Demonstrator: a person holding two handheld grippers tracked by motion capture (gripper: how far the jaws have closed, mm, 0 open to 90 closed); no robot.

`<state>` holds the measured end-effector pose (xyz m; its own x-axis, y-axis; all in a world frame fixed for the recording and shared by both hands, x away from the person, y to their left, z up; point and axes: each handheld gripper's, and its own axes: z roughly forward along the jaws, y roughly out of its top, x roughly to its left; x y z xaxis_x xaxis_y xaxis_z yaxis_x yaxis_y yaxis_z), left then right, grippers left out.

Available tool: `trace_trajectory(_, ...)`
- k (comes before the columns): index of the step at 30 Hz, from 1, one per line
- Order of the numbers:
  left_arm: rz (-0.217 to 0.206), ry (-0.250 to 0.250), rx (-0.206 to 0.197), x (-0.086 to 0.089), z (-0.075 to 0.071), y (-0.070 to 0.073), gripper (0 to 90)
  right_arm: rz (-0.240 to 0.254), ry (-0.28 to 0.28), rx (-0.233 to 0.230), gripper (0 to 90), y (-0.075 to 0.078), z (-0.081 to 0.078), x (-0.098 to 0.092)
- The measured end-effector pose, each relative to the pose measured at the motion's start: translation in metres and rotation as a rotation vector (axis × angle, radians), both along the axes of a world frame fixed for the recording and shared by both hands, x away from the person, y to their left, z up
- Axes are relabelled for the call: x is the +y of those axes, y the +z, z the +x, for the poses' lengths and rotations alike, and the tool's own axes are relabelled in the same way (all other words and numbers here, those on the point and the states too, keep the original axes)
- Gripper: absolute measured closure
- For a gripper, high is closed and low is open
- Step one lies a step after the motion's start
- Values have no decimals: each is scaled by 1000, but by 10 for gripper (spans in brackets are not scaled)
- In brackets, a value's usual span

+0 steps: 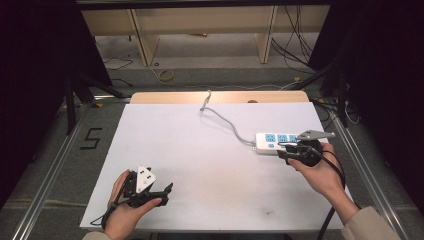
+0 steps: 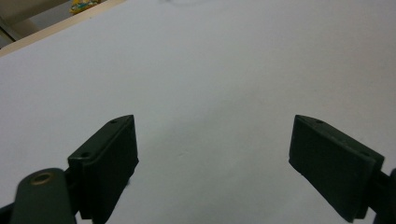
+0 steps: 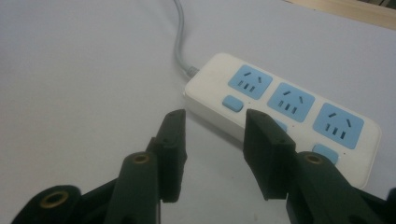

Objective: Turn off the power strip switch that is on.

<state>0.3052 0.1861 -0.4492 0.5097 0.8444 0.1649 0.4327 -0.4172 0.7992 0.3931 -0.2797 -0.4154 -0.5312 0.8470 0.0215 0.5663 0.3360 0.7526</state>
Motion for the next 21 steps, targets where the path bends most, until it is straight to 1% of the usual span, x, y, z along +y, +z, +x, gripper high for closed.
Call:
trace_trajectory(10,5,-4,3,-1,0,-1,149,25,31,-12,534,-4,-15,-3)
trace_trajectory(12,5,-4,4,-1,0,0,149,36,41,-12,522,-5,-18,-4)
trace_trajectory(15,3,-6,6,-1,0,-1,149,40,49,-26,501,-7,-22,-6)
trace_trajectory(18,5,-14,13,-1,0,-1,149,59,61,-43,469,-8,-25,-8)
trace_trajectory(20,6,-21,29,-2,0,-3,149,66,60,-51,462,-10,-28,-9)
trace_trajectory(21,11,-24,28,-2,0,-3,149,79,62,-55,455,-11,-29,-10)
